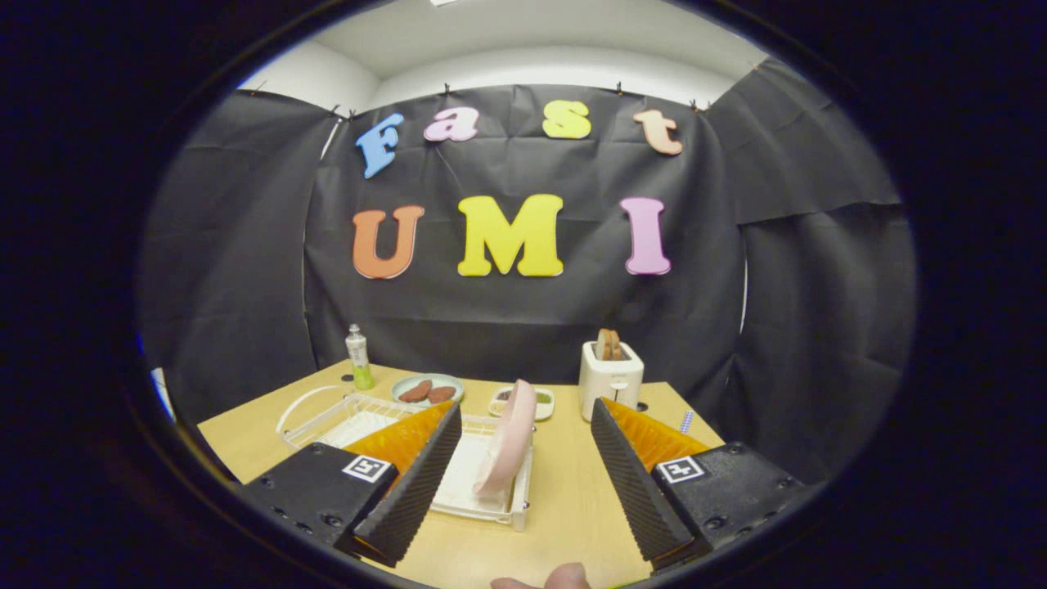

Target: Take the plate from the dish rack, then take the spoon from the basket and place it into the plate.

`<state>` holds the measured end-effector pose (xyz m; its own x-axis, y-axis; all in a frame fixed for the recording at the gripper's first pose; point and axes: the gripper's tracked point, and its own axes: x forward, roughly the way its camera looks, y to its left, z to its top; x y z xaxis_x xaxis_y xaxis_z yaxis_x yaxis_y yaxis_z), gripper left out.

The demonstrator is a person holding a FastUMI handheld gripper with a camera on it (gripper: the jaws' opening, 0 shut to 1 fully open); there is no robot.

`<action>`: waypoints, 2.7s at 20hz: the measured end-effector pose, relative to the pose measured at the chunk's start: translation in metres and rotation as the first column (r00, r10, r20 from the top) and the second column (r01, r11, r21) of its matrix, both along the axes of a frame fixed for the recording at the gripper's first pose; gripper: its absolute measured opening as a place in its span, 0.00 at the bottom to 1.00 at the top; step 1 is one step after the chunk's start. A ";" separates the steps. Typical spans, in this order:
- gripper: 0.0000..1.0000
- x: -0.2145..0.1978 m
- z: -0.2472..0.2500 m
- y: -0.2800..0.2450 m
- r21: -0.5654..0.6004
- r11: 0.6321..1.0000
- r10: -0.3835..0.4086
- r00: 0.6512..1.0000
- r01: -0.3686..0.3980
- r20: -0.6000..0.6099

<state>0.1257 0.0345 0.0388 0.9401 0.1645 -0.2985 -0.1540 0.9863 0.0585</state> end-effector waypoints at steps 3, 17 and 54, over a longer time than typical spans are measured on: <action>1.00 0.034 -0.009 0.001 0.000 1.000 0.001 0.995 -0.001 -0.096; 0.98 0.132 -0.086 0.030 0.062 0.998 -0.001 0.897 0.031 -0.443; 0.32 -0.027 -0.074 0.058 0.250 0.968 0.142 0.839 -0.008 -0.525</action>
